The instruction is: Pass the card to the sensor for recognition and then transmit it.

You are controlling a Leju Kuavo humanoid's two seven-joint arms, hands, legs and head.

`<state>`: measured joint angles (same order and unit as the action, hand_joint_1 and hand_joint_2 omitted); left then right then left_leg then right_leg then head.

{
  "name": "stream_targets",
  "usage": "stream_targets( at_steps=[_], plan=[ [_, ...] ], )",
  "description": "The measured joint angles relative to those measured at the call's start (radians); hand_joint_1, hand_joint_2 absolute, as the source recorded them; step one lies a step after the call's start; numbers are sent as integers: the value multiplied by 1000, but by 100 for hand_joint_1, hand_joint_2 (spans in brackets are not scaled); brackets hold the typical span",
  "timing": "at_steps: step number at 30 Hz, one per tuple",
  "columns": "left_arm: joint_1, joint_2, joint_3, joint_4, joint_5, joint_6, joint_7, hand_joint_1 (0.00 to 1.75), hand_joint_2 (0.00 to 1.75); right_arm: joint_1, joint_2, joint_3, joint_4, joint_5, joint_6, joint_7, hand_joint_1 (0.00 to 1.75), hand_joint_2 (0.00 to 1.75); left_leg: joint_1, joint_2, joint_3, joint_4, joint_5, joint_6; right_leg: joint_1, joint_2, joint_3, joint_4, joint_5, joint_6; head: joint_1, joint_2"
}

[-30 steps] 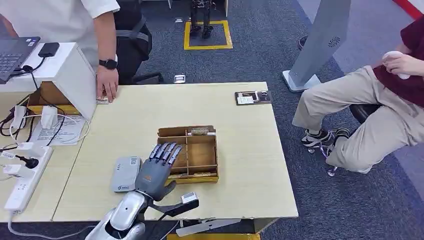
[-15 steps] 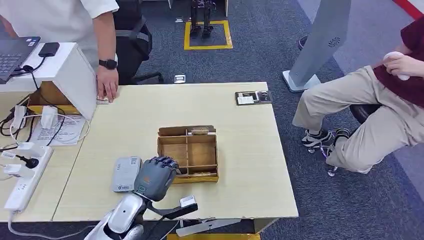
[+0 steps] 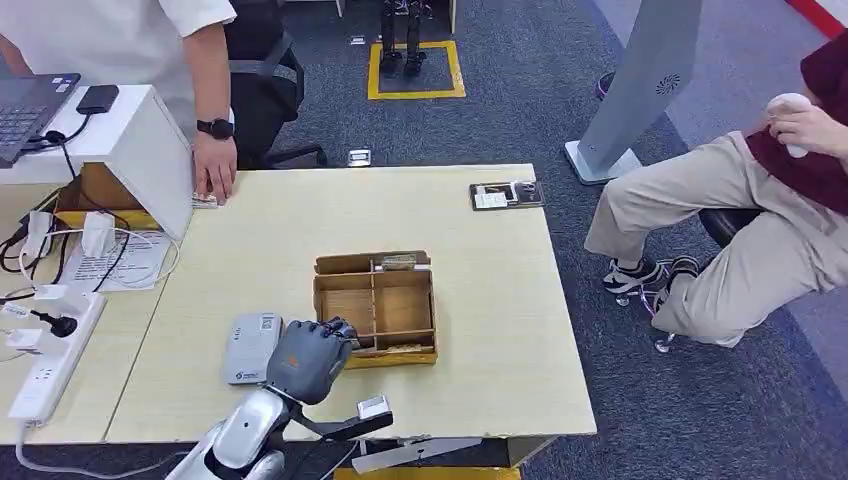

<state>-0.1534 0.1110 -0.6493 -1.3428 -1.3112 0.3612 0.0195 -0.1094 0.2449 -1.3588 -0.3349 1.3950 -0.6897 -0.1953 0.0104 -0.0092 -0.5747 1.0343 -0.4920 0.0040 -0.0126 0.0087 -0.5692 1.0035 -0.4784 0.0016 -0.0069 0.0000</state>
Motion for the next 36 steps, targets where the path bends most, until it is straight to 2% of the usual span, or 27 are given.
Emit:
stream_targets(
  at_steps=[4,6,8,10,12,18,20,22,23,24,26,28,32,36],
  plan=[
    [4,4,0,0,16,9,-20,175,175,0,0,1,1,4,0,0,0,0,0,0,0,0,0,0,0,0,0,0,0,0,0,0],
    [11,6,0,0,15,36,-27,175,175,0,-1,3,1,5,0,0,0,0,0,0,0,0,0,0,0,0,0,0,0,0,0,0],
    [21,6,0,-6,12,105,-39,175,175,0,-1,5,1,9,0,0,0,0,0,0,0,0,0,0,0,0,0,0,0,0,0,0],
    [37,-3,1,-16,7,237,-58,175,175,1,-1,9,1,12,0,2,0,0,0,0,0,0,0,0,0,0,0,0,0,0,0,0],
    [60,-27,21,-47,-11,310,-80,175,175,1,-1,13,1,18,0,6,0,0,0,0,0,0,0,0,0,0,0,0,0,0,0,0],
    [90,-64,60,-99,-21,329,-110,175,175,2,-1,18,1,19,0,7,0,0,0,0,0,0,0,0,0,0,0,0,0,0,0,0],
    [116,-104,106,-140,-11,329,-223,175,175,2,-1,19,1,23,0,8,0,0,0,0,0,0,0,0,0,0,0,0,0,0,0,0],
    [148,-197,214,-196,30,330,-432,175,175,3,0,18,0,30,0,16,0,0,0,0,-1,0,0,0,0,0,0,0,0,0,0,0],
    [160,-258,277,-225,73,330,-536,175,175,3,0,18,-1,35,0,18,0,0,0,0,-1,0,0,0,0,0,0,0,0,0,1,0],
    [167,-292,332,-250,127,330,-585,175,175,4,2,18,-3,40,0,20,0,0,0,0,-1,0,0,0,0,0,0,0,0,0,1,0],
    [168,-354,419,-308,235,332,-595,175,175,5,8,17,-10,41,0,25,0,0,0,0,0,0,0,0,0,0,0,0,0,0,1,0],
    [169,-381,480,-350,312,337,-596,175,175,6,18,15,-26,45,0,27,0,0,0,0,0,0,0,0,0,0,0,0,0,0,1,0],
    [174,-392,554,-390,403,339,-591,175,175,4,34,5,-38,59,0,36,0,0,1,0,1,0,0,0,0,0,0,0,-1,-1,0,0],
    [172,-394,582,-394,399,339,-536,175,175,3,37,-2,-41,64,0,36,0,0,1,0,1,0,0,0,1,0,0,0,-1,-1,0,0]
  ],
)
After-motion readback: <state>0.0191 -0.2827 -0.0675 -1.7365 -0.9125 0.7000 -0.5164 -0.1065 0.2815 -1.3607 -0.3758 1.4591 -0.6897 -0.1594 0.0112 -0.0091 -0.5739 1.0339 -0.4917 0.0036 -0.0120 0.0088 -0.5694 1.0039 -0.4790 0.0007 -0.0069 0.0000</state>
